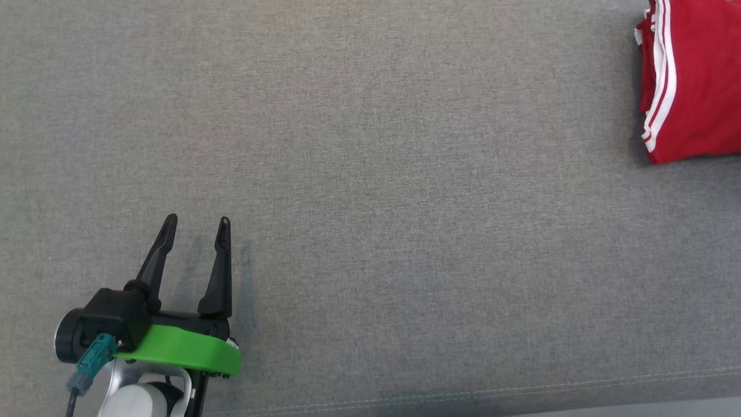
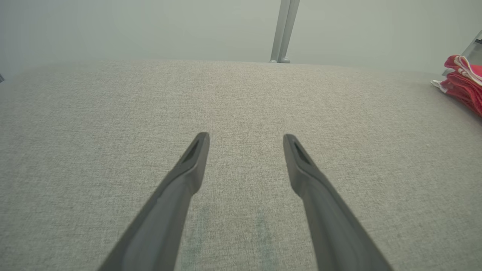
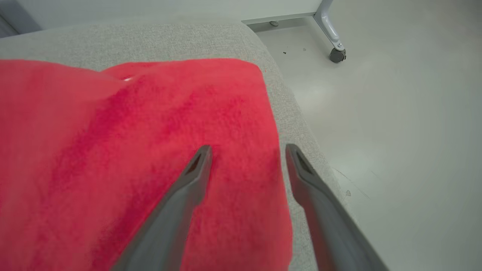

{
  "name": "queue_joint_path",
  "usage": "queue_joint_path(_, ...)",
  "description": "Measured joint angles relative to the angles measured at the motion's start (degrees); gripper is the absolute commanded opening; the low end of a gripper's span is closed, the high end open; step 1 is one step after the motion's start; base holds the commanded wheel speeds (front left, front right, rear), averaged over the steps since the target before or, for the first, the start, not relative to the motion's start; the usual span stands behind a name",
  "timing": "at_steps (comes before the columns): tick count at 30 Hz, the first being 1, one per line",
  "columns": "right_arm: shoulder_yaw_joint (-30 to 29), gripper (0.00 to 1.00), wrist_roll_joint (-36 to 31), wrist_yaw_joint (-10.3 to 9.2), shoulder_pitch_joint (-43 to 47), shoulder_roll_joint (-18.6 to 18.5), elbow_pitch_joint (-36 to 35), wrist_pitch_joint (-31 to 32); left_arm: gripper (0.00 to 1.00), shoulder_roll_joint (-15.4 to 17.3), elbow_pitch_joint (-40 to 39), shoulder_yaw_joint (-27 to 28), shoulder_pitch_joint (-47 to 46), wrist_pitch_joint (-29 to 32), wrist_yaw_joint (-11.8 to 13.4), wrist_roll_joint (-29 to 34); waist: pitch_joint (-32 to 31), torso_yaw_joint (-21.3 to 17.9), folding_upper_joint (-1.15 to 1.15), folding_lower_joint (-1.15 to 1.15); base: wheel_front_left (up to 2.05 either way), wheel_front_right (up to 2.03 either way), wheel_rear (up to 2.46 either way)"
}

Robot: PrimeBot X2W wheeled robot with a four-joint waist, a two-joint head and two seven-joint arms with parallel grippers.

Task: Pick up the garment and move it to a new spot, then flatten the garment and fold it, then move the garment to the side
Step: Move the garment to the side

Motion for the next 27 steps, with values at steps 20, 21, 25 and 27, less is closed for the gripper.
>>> queue_joint_path(20,0.67,1.00,-3.45,0.54,-1.23,3.16,-0.67,-10.76,1.00,-0.62,0.19,-0.66,-1.73,0.36,0.08,-0.07,-3.26,-5.67,0.00,0.00,0.00,0.00,0.00)
queue_joint_path(21,1.04,1.00,-3.92,0.89,-1.58,3.13,-1.19,-11.43,1.00,-0.74,0.45,-0.87,-1.74,0.35,0.07,-0.13,-3.75,-5.88,0.00,0.00,0.00,0.00,0.00)
queue_joint_path(25,2.27,1.00,-5.01,2.34,-2.28,3.79,-2.85,-13.82,1.00,-1.97,1.43,-1.15,-1.79,-0.15,0.07,-0.60,-5.89,-6.56,0.00,0.00,0.00,0.00,0.00)
queue_joint_path(27,2.69,1.00,-5.57,3.07,-2.42,4.78,-3.91,-15.28,1.00,-2.26,2.27,-1.09,-1.81,-0.57,0.08,-0.80,-7.07,-6.85,0.00,0.00,0.00,0.00,0.00)
